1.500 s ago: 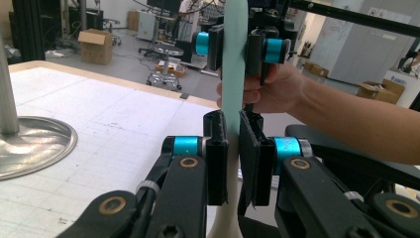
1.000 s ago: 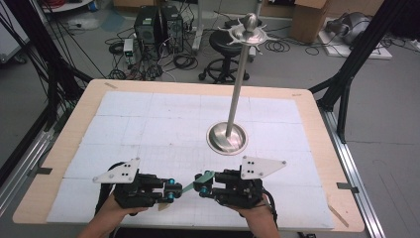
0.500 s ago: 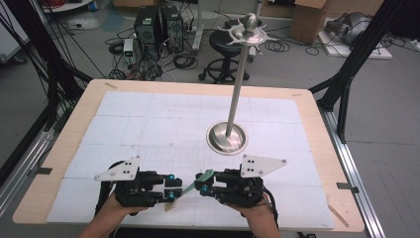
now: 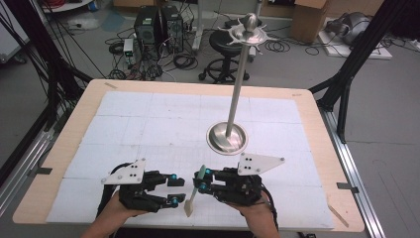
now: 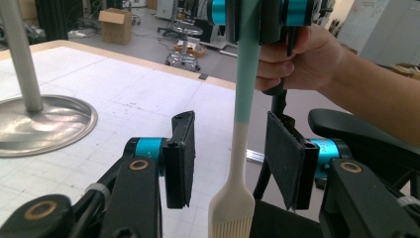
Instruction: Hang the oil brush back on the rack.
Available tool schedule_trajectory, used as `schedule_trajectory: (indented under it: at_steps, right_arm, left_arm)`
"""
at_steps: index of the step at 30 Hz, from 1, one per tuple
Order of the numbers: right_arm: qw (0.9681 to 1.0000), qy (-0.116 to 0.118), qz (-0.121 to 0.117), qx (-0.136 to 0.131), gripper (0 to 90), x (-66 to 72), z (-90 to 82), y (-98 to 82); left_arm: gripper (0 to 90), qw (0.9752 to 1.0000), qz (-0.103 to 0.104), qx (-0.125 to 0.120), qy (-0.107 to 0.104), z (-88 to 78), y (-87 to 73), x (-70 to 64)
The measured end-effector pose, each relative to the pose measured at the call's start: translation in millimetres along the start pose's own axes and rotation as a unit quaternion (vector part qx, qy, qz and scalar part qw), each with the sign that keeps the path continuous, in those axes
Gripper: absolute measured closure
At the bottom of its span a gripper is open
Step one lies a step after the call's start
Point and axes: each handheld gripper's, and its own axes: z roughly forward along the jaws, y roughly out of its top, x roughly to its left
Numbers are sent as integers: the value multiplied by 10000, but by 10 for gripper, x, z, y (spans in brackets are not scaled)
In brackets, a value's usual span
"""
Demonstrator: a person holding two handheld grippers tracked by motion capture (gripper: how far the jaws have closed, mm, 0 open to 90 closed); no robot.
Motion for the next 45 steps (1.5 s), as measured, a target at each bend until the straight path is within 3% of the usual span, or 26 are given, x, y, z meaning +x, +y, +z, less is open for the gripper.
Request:
schedule_trajectory:
  at_steps: [9, 11, 16, 29, 32, 33, 34, 35, 37, 39, 41, 42, 43, 45]
  right_arm:
    - [9995, 304, -81, -4, 788, 6, 72, 86]
    - [9989, 451, -71, -59, 791, 0, 91, 99]
    - [9982, 571, -86, -156, 803, -7, 107, 106]
    - [9983, 525, -137, -234, 820, -5, 131, 110]
    - [9985, 494, -135, -213, 818, 0, 136, 108]
    - [9990, 351, -102, -268, 654, -3, 134, 109]
    - [9990, 351, -102, -268, 654, -3, 134, 109]
    - [9996, 11, 55, -269, 496, -13, 125, 114]
    - [9994, -187, 48, -291, 459, -7, 107, 111]
    - [9991, -286, 35, -313, 444, 5, 98, 112]
    - [9981, -531, -86, -296, 439, 44, 82, 128]
    - [9976, -612, -123, -288, 442, 57, 80, 138]
    - [9976, -612, -123, -288, 442, 57, 80, 138]
    - [9953, -918, -233, -202, 451, 100, 87, 179]
  left_arm:
    - [583, 9995, 47, 124, -272, 106, 20, -7]
    - [624, 9992, 76, 144, -354, 130, 17, -2]
    - [701, 9989, 98, 145, -443, 157, 10, -7]
    - [832, 9986, 170, 40, -495, 198, 4, -31]
    - [836, 9990, 153, 68, -405, 189, 8, -34]
    - [839, 9995, 156, 68, -279, 178, 13, -37]
    - [839, 9995, 156, 68, -279, 178, 13, -37]
    - [840, 9998, 125, 49, -125, 165, 21, -36]
    - [840, 9999, 102, 25, -44, 158, 26, -37]
    - [840, 9998, 96, 12, 145, 150, 33, -38]
    - [840, 9994, 100, 44, 321, 148, 34, -35]
    - [840, 9984, 92, 114, 538, 150, 35, -35]
    - [840, 9984, 92, 114, 538, 150, 35, -35]
    - [840, 9972, 49, 156, 736, 154, 35, -37]
